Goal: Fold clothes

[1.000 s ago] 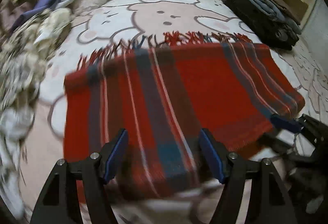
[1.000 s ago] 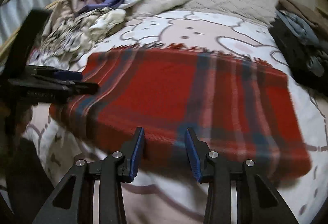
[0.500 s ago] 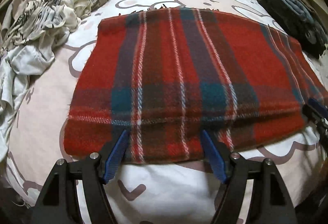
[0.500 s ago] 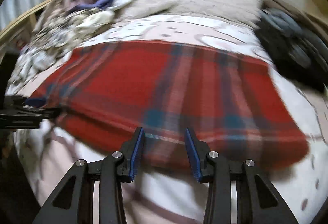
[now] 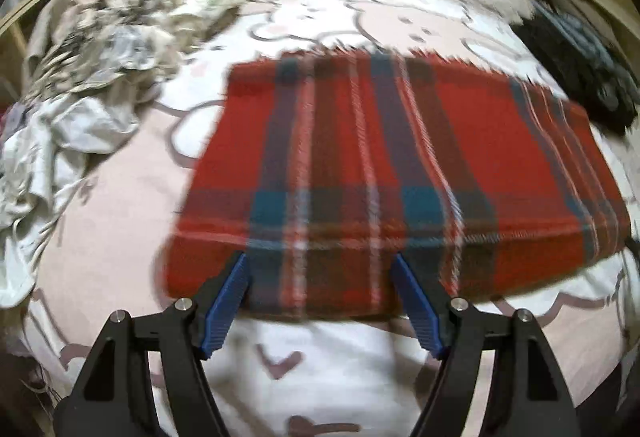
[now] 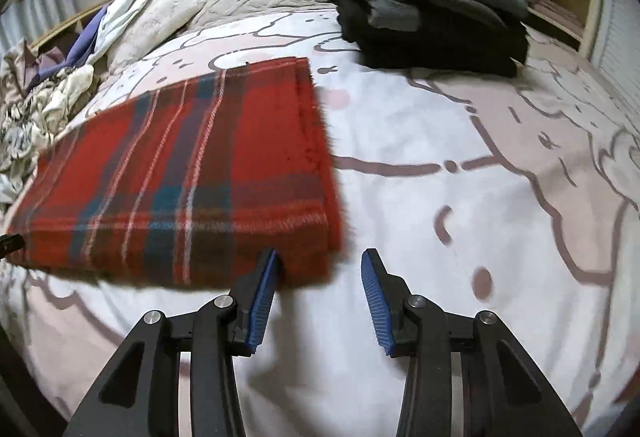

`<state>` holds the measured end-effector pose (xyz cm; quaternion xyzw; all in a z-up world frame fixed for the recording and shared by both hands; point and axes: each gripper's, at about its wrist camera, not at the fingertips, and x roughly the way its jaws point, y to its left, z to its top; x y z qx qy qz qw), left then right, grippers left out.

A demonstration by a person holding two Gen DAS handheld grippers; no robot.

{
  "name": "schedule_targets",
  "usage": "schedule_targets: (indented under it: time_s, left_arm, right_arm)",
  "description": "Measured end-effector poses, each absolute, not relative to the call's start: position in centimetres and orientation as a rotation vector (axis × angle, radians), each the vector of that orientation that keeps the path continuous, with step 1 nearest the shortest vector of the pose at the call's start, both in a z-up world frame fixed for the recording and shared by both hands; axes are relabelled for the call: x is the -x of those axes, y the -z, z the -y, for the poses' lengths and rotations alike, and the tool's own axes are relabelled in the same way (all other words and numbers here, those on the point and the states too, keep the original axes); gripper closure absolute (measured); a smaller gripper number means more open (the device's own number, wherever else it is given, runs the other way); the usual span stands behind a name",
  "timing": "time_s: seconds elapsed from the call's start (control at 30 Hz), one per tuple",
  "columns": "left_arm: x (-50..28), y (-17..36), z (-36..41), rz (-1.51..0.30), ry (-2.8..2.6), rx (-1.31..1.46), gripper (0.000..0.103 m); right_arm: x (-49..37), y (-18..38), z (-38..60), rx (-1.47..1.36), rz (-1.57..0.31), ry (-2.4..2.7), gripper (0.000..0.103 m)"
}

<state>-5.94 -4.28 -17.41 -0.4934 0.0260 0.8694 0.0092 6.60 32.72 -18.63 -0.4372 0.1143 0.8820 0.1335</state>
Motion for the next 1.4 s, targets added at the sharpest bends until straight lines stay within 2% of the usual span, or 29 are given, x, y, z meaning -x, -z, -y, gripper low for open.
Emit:
schedule_targets:
  time_s: [0.17,0.3,0.37,0.5,0.6,0.73,0.8,0.83,1.13,1.4]
  left_arm:
    - [7.2,19.3,7.8,0.031,-2.685,1.688,0.031]
    - [7.2,19.9,7.7,-0.027,-2.672,1.675,0.030]
    - [7.3,20.0,7.6,-0.049,-2.681,1.672,0.028]
    - [7.0,19.4,7.1,-0.087,-2.726,1.646,0.028]
    - [6.3,17.9,6.5,-0.132,-2.778,1.551,0.029]
    - [4.7,14.9,3.7,-0.234,-2.784,1.306,0.029]
    - [3.7,13.5,1.5,-0.317,-2.758,1.177,0.029]
    - [3.1,12.9,-0.1,-0.374,-2.732,1.104,0.029]
    - [-2.0,13.0,-15.4,-0.932,-2.286,0.553,0.029]
    - [-2.7,14.8,-25.9,-1.114,-2.083,0.410,0.029]
  right_arm:
    - [-8.8,18.8,-33.4,1.255,-0.790,-2.545,0.061]
    - [-10.2,19.6,-33.8,1.227,-1.178,-2.480,0.061]
    - [-10.7,20.6,-34.6,1.151,-1.445,-2.400,0.061]
    - [-10.3,22.6,-36.2,1.027,-1.755,-2.217,0.061]
    - [-9.4,23.5,-37.5,0.935,-1.882,-2.120,0.061]
    - [-7.7,24.3,-38.2,0.911,-1.961,-2.050,0.061]
    - [-6.9,24.3,-38.4,0.945,-1.977,-2.049,0.076]
    - [-6.5,24.2,-38.5,0.981,-1.979,-2.055,0.090]
    - [-3.8,20.2,-39.9,1.168,-1.961,-2.205,0.090]
    - [-1.1,18.1,-40.1,1.399,-1.831,-2.396,0.090]
